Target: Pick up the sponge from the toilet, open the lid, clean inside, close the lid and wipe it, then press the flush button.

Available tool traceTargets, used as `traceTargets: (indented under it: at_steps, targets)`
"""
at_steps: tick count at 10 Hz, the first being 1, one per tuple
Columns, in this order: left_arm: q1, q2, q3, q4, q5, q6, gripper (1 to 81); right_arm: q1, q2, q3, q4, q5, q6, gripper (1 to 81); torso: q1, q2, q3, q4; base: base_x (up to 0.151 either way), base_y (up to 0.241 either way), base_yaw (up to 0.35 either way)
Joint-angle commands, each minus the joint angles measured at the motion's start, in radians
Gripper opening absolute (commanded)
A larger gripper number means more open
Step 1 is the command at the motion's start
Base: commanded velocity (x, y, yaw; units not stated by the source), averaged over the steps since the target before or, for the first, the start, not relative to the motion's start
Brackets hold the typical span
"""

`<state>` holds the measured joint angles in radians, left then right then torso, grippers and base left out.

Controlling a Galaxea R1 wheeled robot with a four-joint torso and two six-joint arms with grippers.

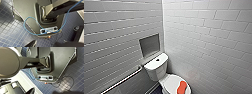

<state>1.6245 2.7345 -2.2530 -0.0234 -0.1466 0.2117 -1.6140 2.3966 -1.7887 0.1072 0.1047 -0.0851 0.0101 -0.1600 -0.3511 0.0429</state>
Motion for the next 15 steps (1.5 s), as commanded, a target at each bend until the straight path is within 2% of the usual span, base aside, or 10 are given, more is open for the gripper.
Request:
traceTargets:
  at_steps: [1,2,3,5,8,9,10,11,12,15]
  targets:
    - [0.019,-0.001,0.018,0.011,0.067,0.014,81.1,0.088,-0.158,0.186,0.011,-0.071,0.002,81.1,0.064,-0.100,0.000,0.000,0.000,0.000,0.000]
    - [0.022,0.012,0.004,0.013,0.068,0.017,81.1,0.120,-0.199,0.254,0.011,-0.074,0.001,81.1,0.066,-0.103,-0.033,0.000,0.000,0.000,0.000]
    - [0.024,0.021,-0.005,0.011,0.071,0.017,81.1,0.156,-0.242,0.317,0.011,-0.074,0.002,81.1,0.074,-0.117,-0.061,-0.029,0.000,0.000,0.000]
    - [0.039,0.045,-0.032,0.014,0.068,0.017,81.1,0.240,-0.300,0.362,0.049,-0.072,0.022,81.1,0.109,-0.174,-0.125,-0.008,0.000,0.000,0.000]
    - [0.041,0.093,-0.097,0.013,0.081,0.018,81.1,0.357,-0.339,0.344,0.092,-0.074,0.051,81.1,0.177,-0.282,-0.224,-0.012,0.000,0.000,0.000]
    - [0.041,0.097,-0.099,0.013,0.085,0.018,81.1,0.392,-0.348,0.335,0.094,-0.074,0.053,81.1,0.197,-0.313,-0.162,-0.012,0.000,0.000,0.000]
    - [0.041,0.100,-0.099,0.002,0.091,0.017,81.1,0.441,-0.356,0.313,0.094,-0.075,0.053,81.1,0.281,-0.441,-0.186,-0.012,0.000,0.000,0.000]
    - [0.041,0.102,-0.099,-0.001,0.090,0.017,81.1,0.494,-0.353,0.284,0.111,-0.099,0.054,81.1,0.234,-0.367,-0.196,-0.012,0.000,0.000,0.000]
    - [0.041,0.108,-0.099,-0.001,0.090,0.014,81.1,0.559,-0.331,0.211,0.146,-0.175,0.053,81.1,0.256,-0.402,-0.205,-0.012,0.000,0.000,0.000]
    - [0.041,0.124,-0.099,-0.004,0.091,0.005,81.1,0.667,-0.255,0.074,0.187,-0.258,0.054,81.1,0.324,-0.511,-0.208,-0.012,0.000,0.000,0.000]
